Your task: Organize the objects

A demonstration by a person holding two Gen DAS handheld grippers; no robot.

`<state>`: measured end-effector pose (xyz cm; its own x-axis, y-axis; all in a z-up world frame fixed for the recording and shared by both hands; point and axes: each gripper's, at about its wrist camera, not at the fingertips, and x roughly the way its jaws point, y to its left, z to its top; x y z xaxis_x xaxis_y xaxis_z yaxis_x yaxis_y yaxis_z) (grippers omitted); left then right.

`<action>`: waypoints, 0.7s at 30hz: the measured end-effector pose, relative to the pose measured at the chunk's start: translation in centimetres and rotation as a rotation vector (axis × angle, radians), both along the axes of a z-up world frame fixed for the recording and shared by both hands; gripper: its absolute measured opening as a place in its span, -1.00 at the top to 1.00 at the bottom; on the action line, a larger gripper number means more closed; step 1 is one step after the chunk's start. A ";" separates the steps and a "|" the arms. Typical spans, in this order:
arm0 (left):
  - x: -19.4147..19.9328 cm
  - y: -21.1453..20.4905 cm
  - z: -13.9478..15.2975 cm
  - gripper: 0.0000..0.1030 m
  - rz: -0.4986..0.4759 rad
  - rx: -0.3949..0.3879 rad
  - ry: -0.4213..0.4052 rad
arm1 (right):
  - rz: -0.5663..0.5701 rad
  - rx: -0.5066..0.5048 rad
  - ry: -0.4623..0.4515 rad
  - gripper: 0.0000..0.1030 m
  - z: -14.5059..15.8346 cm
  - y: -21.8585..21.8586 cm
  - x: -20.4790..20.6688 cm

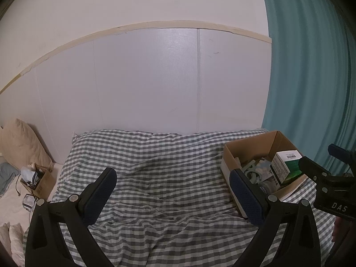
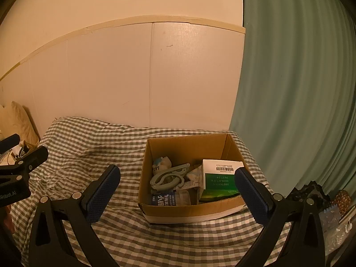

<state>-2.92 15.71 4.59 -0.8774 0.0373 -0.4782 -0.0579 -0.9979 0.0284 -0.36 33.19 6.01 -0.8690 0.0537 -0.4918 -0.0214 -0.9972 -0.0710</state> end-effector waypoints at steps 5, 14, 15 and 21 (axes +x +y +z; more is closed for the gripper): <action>-0.1 0.3 0.0 -1.00 -0.010 -0.011 -0.009 | 0.002 -0.001 -0.002 -0.99 0.0 0.1 0.0; -0.2 0.2 -0.1 -1.00 0.002 -0.004 -0.025 | 0.001 -0.002 -0.003 -0.99 -0.1 0.1 0.0; -0.1 0.1 -0.1 -1.00 0.003 -0.002 -0.024 | 0.000 -0.001 -0.003 -0.99 -0.1 0.1 0.0; 0.0 0.2 0.0 -1.00 0.006 -0.011 -0.019 | -0.001 0.001 -0.005 -0.99 -0.1 0.0 0.0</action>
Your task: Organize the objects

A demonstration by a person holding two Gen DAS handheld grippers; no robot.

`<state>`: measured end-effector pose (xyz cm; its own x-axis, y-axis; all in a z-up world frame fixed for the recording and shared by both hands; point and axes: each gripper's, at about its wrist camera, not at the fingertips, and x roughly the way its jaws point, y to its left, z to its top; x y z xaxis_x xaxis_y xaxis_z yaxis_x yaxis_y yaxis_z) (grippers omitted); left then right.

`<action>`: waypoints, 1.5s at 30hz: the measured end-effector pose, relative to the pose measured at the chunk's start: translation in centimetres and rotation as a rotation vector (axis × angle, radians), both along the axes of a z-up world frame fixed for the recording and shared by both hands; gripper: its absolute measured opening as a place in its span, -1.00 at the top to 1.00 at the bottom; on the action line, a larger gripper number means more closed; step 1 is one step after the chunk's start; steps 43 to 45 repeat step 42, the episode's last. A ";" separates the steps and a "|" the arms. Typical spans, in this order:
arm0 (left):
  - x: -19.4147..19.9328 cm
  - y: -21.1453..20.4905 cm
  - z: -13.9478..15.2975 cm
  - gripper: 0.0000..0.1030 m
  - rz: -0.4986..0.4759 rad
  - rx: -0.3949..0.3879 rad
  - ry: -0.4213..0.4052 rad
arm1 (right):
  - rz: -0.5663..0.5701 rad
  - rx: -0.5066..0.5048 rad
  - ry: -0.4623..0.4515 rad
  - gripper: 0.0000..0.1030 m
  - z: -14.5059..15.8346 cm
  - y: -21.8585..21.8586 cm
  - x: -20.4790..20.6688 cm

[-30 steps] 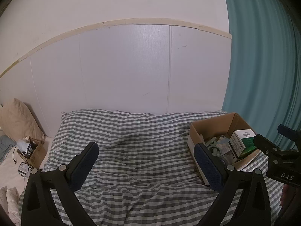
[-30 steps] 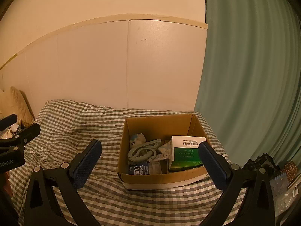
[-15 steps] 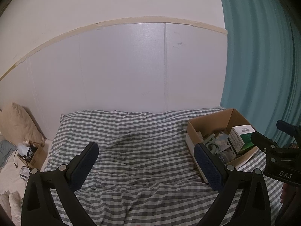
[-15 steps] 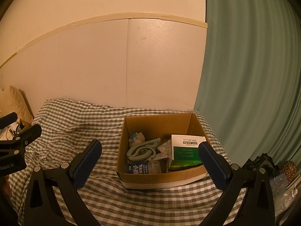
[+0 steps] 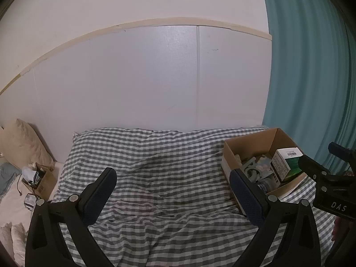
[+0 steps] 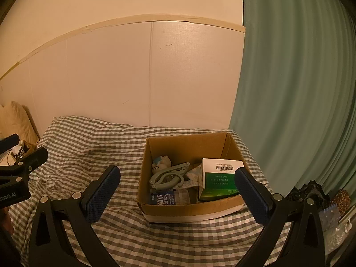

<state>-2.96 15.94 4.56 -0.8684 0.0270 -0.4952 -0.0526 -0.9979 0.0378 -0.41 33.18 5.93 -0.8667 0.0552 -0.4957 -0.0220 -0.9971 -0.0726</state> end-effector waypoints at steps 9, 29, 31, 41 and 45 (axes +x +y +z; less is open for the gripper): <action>0.0 0.0 0.0 -1.00 0.000 -0.004 0.001 | -0.001 0.001 -0.001 -0.99 0.0 0.0 0.0; 0.0 -0.1 -0.2 -1.00 0.003 -0.006 -0.001 | -0.001 0.010 -0.014 -0.99 -0.6 -0.5 0.0; 0.1 -0.2 -0.3 -1.00 0.003 -0.007 -0.001 | -0.001 0.010 -0.015 -0.99 -0.7 -0.6 0.0; 0.2 -0.5 -0.2 -1.00 0.006 0.006 0.014 | 0.001 0.013 -0.015 -0.99 -0.7 -0.8 0.0; 0.2 -0.6 -0.1 -1.00 0.006 0.009 0.012 | 0.000 0.013 -0.014 -0.99 -0.7 -0.8 0.0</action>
